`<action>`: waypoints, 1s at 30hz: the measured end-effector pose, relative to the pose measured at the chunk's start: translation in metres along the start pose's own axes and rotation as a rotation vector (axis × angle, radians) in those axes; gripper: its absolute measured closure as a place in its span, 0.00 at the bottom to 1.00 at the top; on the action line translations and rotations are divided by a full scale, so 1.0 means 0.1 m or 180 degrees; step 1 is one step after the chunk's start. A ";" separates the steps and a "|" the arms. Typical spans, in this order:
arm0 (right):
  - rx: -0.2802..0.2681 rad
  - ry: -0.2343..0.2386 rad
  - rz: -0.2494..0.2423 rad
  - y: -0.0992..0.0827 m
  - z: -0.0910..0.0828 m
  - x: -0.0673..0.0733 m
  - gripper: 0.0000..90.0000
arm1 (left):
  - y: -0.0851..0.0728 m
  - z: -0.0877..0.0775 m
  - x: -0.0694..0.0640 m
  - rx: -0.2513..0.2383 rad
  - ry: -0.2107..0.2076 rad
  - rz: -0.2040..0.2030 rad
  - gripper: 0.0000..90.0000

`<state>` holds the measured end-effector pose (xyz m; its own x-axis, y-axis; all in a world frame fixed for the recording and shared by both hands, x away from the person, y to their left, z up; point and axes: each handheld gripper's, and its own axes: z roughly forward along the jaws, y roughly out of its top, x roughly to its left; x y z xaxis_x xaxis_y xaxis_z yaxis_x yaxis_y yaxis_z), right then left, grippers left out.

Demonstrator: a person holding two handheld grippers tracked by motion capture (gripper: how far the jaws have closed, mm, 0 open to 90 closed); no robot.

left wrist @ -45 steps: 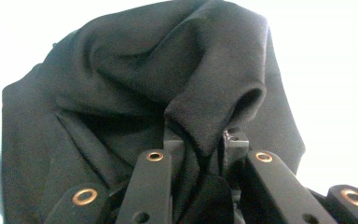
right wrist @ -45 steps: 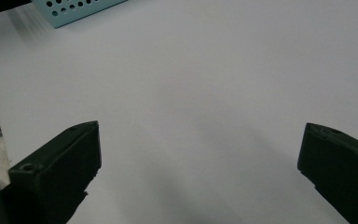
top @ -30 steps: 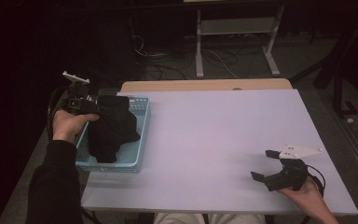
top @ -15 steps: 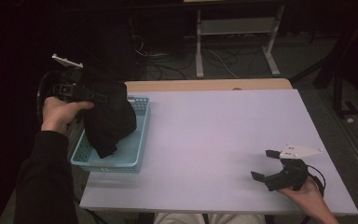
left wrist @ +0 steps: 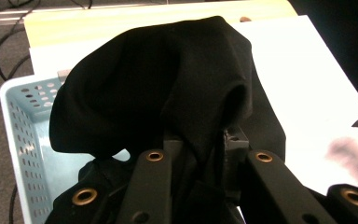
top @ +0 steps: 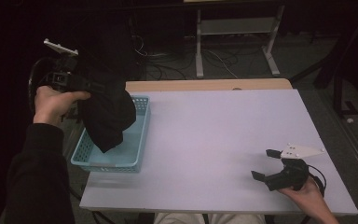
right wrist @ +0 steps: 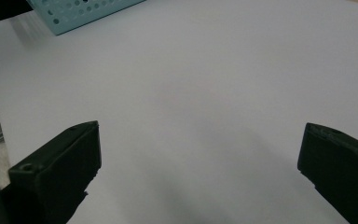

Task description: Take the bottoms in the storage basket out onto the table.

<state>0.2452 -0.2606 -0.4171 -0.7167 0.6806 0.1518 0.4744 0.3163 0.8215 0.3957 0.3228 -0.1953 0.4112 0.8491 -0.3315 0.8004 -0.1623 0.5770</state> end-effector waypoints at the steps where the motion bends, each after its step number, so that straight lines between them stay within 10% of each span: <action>1: -0.0001 0.0000 0.0001 0.00 0.00 0.00 0.00 | 0.01 -0.03 -0.01 -0.0009 0.0006 0.0008 0.87; 30: -0.0002 0.0000 -0.0004 0.00 0.00 0.00 0.00 | 0.34 -0.29 -0.51 -0.0150 -0.0134 0.0295 0.87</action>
<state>0.2451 -0.2602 -0.4168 -0.7172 0.6803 0.1508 0.4732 0.3166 0.8221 0.3895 0.2884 -0.1368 0.5013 0.8096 -0.3054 0.7371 -0.2147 0.6408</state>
